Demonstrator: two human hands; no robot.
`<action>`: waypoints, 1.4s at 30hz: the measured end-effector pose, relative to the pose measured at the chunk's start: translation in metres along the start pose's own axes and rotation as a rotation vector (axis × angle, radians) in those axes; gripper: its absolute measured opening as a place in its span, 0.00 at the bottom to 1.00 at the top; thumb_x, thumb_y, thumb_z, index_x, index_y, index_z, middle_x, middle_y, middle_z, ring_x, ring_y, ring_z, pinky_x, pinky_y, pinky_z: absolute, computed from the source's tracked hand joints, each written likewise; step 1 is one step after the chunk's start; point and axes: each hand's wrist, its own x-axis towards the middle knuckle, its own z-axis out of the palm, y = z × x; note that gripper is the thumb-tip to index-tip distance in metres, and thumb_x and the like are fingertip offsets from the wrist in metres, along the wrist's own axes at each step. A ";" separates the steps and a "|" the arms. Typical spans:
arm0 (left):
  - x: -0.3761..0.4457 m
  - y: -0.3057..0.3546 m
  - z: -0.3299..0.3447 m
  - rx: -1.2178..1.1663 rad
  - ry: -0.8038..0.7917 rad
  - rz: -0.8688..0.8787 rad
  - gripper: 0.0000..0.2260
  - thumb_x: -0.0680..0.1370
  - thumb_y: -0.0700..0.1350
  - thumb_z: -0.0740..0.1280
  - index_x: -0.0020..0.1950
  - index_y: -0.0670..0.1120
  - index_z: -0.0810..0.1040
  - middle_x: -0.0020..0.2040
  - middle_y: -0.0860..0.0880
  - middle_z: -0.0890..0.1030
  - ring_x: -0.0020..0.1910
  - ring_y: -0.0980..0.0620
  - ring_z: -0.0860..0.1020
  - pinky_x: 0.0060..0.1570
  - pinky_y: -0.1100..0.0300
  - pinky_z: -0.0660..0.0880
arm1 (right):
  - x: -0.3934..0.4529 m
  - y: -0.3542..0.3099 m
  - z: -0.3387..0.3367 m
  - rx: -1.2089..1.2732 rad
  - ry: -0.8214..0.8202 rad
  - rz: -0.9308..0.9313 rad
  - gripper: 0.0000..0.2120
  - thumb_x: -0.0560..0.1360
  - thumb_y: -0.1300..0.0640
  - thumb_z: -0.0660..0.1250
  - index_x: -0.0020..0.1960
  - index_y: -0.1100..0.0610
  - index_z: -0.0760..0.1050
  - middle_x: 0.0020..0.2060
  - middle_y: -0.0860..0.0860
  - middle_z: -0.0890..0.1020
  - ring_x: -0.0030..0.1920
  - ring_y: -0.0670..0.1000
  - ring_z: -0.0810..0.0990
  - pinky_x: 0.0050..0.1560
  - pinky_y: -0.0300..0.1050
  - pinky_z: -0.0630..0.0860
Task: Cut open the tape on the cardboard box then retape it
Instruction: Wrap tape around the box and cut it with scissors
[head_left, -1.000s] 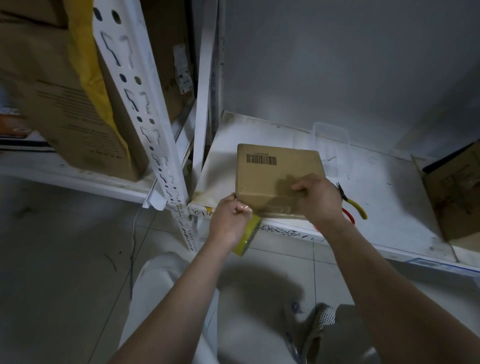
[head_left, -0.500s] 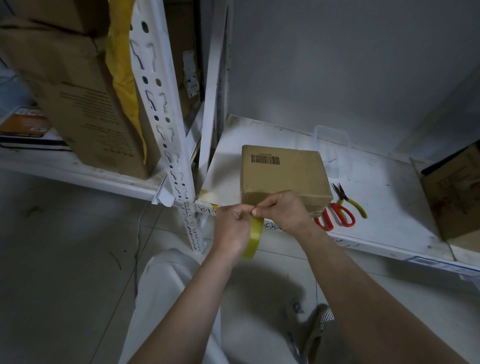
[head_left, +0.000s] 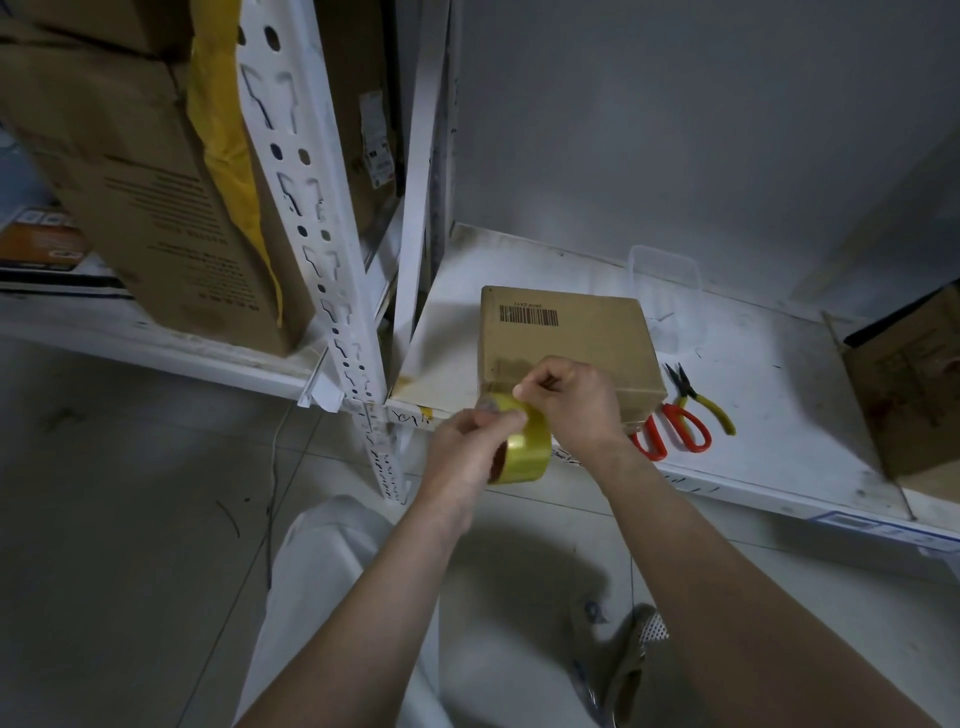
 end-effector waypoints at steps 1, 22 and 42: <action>-0.002 -0.002 0.000 0.089 -0.117 0.027 0.15 0.61 0.49 0.74 0.41 0.43 0.77 0.42 0.43 0.81 0.42 0.47 0.79 0.42 0.56 0.75 | 0.001 0.000 0.000 0.028 0.001 -0.003 0.09 0.70 0.54 0.73 0.33 0.47 0.76 0.35 0.45 0.82 0.40 0.48 0.80 0.46 0.50 0.79; -0.002 0.008 0.005 0.101 -0.115 -0.148 0.06 0.79 0.41 0.62 0.45 0.41 0.75 0.28 0.44 0.81 0.23 0.47 0.78 0.32 0.59 0.75 | 0.031 -0.017 -0.011 -0.249 0.118 -0.204 0.05 0.73 0.54 0.70 0.38 0.51 0.78 0.36 0.40 0.76 0.37 0.43 0.75 0.36 0.39 0.69; 0.010 0.018 0.015 0.048 -0.141 -0.263 0.05 0.79 0.39 0.61 0.46 0.43 0.76 0.33 0.45 0.83 0.26 0.49 0.80 0.36 0.57 0.74 | 0.069 -0.030 0.005 -0.531 -0.131 -0.037 0.11 0.74 0.48 0.67 0.36 0.52 0.77 0.45 0.49 0.83 0.47 0.51 0.80 0.49 0.46 0.78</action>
